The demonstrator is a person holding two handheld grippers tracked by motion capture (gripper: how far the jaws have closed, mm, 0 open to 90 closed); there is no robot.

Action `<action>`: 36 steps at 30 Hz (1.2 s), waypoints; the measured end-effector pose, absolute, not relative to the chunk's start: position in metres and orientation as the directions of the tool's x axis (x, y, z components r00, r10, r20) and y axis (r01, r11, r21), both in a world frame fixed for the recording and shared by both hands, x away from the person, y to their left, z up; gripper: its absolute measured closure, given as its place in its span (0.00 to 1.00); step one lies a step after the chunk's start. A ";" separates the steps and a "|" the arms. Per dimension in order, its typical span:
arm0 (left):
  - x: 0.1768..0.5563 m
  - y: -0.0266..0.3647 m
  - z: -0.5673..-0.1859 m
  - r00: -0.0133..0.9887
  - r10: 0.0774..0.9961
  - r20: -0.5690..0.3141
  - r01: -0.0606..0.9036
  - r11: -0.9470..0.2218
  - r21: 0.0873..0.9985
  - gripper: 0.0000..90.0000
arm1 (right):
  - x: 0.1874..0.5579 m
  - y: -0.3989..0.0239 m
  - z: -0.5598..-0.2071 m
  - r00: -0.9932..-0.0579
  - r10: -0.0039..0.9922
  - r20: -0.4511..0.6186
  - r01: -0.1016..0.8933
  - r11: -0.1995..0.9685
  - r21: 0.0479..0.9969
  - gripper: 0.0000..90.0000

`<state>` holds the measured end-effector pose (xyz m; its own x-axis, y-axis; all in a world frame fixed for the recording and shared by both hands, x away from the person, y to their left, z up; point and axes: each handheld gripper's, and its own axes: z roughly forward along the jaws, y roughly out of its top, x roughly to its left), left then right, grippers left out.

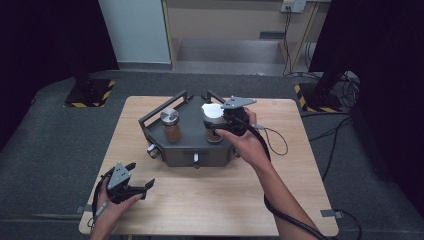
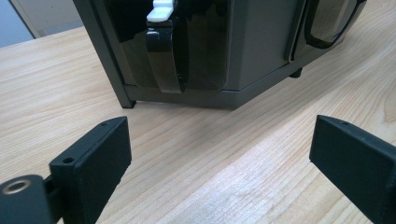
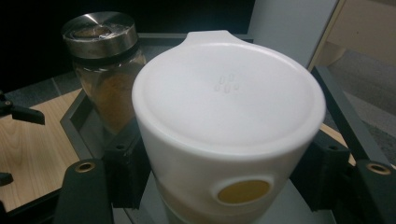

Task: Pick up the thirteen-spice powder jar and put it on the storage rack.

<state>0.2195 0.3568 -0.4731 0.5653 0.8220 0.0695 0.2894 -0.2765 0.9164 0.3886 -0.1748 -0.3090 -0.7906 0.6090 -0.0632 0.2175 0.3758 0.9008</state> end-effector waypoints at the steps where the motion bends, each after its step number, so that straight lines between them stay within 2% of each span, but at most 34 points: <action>1: 0.219 0.357 -0.473 0.565 0.822 0.070 0.289 -0.277 0.917 0.06 | 0.388 -0.175 -0.309 -0.791 0.607 -0.068 0.213 0.379 0.900 0.35; 30: 0.218 0.356 -0.472 0.562 0.823 0.078 0.287 -0.283 0.915 0.06 | 0.382 -0.179 -0.317 -0.782 0.620 -0.056 0.213 0.350 0.912 0.34; 36: 0.218 0.357 -0.472 0.562 0.823 0.074 0.288 -0.279 0.916 0.06 | 0.382 -0.181 -0.317 -0.787 0.614 -0.049 0.213 0.346 0.914 0.25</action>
<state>0.2181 0.3570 -0.4717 0.5625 0.8235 0.0745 0.2876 -0.2793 0.9161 0.3825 -0.1810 -0.3165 -0.7874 0.6145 -0.0495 0.2126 0.3459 0.9139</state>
